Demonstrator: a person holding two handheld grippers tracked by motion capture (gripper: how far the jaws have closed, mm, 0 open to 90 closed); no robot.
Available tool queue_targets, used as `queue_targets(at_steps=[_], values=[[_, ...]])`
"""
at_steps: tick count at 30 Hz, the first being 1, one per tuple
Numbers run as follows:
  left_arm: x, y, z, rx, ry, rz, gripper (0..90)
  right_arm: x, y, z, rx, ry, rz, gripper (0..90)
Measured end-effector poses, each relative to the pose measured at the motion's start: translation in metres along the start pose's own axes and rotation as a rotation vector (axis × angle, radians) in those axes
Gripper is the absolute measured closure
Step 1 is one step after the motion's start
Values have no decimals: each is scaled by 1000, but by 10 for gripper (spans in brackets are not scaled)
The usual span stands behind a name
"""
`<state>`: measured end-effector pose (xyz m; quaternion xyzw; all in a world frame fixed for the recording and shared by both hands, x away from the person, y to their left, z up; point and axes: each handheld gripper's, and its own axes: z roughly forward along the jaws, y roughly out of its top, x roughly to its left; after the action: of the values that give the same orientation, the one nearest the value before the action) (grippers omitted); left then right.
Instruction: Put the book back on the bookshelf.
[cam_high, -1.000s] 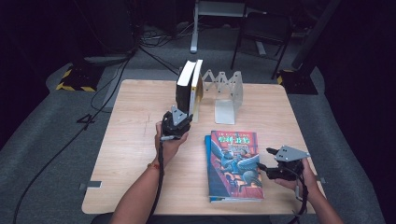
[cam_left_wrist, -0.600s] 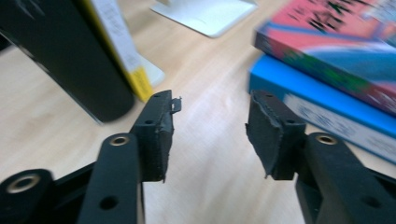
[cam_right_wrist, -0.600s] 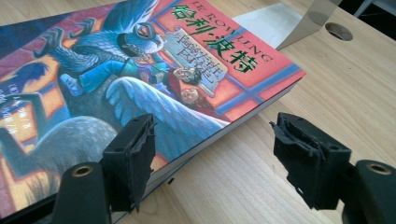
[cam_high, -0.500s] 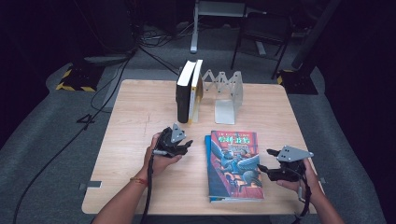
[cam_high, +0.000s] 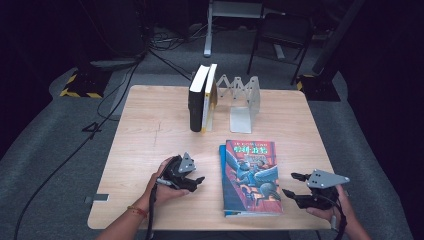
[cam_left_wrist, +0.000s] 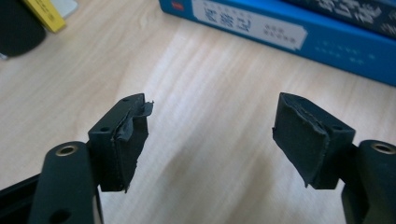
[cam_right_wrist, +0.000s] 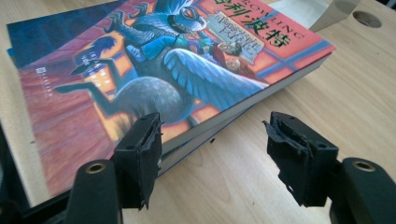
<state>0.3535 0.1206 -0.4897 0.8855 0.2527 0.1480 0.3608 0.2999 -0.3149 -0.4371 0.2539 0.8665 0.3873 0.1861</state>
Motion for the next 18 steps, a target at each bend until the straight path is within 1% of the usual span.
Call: queue_targets(at_steps=[1,3,4,5,6,9,11,12,13,16,17,18], values=[[-1,-2,-1,6,-11,1,239,0,-3,-1,3,8,3,366],[-3,-5,-2,5,-20,-5,224,1,-7,-1,17,19,5,370],[-4,-6,-3,7,-33,-9,223,1,-10,-1,24,41,12,379],[-6,-8,-4,11,-37,-10,221,3,-12,-1,33,57,6,385],[-7,-9,-5,15,-35,-4,218,4,-13,-1,41,63,1,386],[-12,-13,-6,20,-54,-3,216,11,-19,-4,55,111,-4,399],[-16,-17,-7,34,-59,0,210,18,-22,-6,74,130,-31,401],[-17,-18,-7,42,-63,6,209,21,-24,-7,74,159,-24,404],[-18,-20,-6,40,-71,7,207,24,-25,-6,77,172,-31,407],[-17,-20,-5,39,-82,-10,201,31,-24,-3,92,182,-61,411],[-16,-21,-4,35,-93,-20,198,32,-23,-3,90,186,-61,397],[-15,-20,-3,35,-105,-31,198,32,-21,-4,71,203,-47,398]])
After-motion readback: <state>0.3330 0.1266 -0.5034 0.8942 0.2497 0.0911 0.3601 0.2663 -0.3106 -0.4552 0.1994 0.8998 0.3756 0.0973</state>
